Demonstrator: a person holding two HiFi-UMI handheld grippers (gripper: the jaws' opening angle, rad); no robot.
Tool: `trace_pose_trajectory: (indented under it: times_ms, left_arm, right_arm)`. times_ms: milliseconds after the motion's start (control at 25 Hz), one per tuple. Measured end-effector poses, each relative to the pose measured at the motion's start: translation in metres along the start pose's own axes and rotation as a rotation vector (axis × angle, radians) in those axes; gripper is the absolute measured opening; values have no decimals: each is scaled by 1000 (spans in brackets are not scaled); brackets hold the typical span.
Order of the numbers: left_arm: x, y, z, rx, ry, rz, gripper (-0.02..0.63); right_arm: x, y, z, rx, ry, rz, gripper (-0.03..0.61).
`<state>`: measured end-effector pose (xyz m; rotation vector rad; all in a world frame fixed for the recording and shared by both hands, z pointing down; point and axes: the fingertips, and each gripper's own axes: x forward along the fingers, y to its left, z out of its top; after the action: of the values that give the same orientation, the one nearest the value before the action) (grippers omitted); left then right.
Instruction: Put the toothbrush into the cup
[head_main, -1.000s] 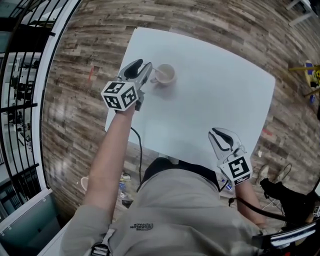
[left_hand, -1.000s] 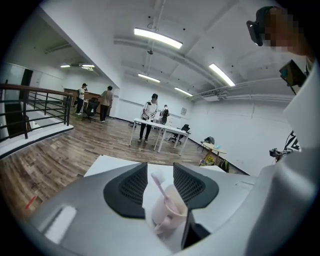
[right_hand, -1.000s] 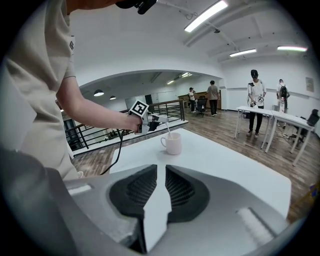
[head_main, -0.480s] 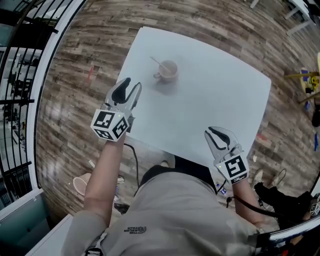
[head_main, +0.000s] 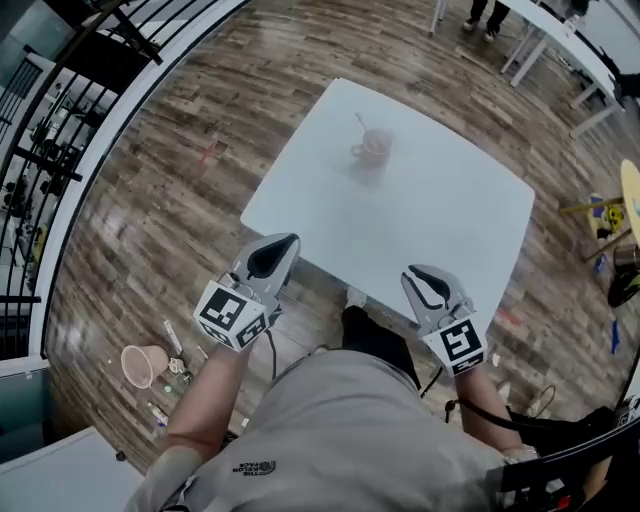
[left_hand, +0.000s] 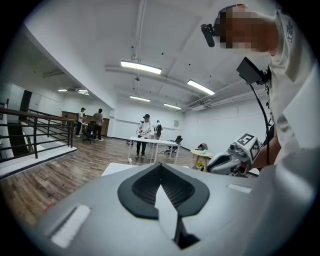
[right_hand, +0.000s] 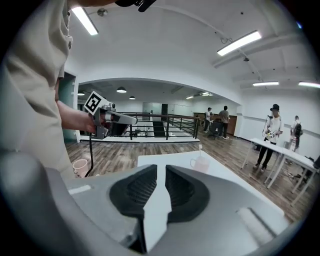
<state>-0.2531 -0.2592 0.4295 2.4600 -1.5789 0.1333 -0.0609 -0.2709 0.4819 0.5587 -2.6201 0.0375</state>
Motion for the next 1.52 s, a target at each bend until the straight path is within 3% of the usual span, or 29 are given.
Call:
trace_pose_trajectory:
  times_ms: [280, 560, 960, 1240, 1520]
  left_arm:
    - [-134, -77, -34, -31, 28, -66, 6]
    - [-204, -131, -59, -43, 55, -94, 6]
    - [-201, -206, -56, -57, 7, -108, 6]
    - [-170, -306, -45, -3, -16, -113, 5]
    - [-186, -400, -45, 22, -17, -33, 5]
  right_arm:
    - [-45, 108, 7, 8, -12, 10, 42]
    - [-88, 171, 7, -5, -8, 20, 41]
    - [-163, 192, 1, -73, -46, 57, 42]
    - [-241, 172, -44, -71, -60, 78, 41]
    - [-304, 184, -70, -96, -99, 165, 41]
